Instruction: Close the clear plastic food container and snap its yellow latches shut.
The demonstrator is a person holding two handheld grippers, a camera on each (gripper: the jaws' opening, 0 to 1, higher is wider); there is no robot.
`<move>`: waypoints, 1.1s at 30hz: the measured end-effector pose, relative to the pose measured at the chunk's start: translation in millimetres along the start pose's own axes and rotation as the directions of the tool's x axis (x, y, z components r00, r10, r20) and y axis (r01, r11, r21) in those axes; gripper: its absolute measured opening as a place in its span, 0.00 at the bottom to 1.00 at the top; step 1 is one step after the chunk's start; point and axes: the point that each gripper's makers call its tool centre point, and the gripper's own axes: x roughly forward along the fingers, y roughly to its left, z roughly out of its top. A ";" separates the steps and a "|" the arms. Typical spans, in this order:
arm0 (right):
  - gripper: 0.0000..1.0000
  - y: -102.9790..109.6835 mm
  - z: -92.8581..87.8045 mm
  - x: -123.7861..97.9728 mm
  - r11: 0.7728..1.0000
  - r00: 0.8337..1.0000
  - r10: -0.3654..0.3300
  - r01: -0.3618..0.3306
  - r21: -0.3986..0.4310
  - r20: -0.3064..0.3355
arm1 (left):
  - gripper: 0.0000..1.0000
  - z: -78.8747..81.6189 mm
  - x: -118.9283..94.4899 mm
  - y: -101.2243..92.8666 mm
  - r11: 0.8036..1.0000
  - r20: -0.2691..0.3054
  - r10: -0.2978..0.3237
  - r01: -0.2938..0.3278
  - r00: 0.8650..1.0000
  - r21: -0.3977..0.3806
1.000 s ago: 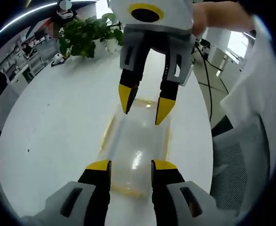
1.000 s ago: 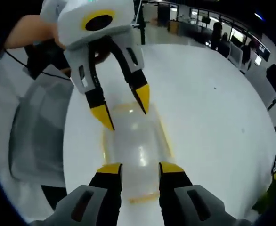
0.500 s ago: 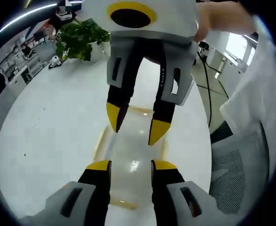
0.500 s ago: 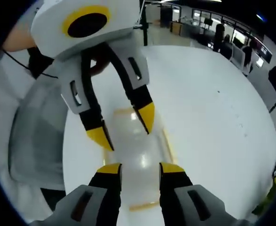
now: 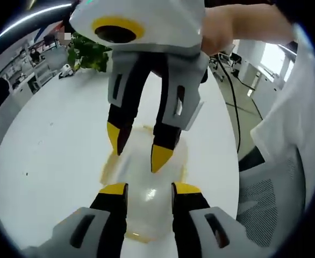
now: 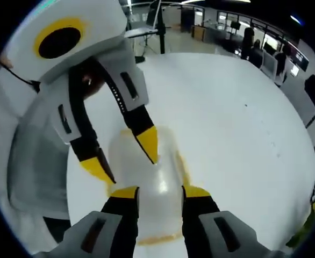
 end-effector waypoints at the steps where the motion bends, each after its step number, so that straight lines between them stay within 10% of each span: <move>1: 0.29 -0.2 0.3 0.3 1.000 1.000 -0.001 0.001 0.000 0.000 | 0.31 -0.1 -0.1 0.0 1.000 0.000 -0.001 0.001 1.000 -0.001; 33: 0.32 -10.2 -2.0 15.8 0.998 0.998 0.026 -0.029 -0.048 -0.062 | 0.30 -3.8 1.6 -0.8 1.000 0.005 -0.016 0.016 1.000 -0.017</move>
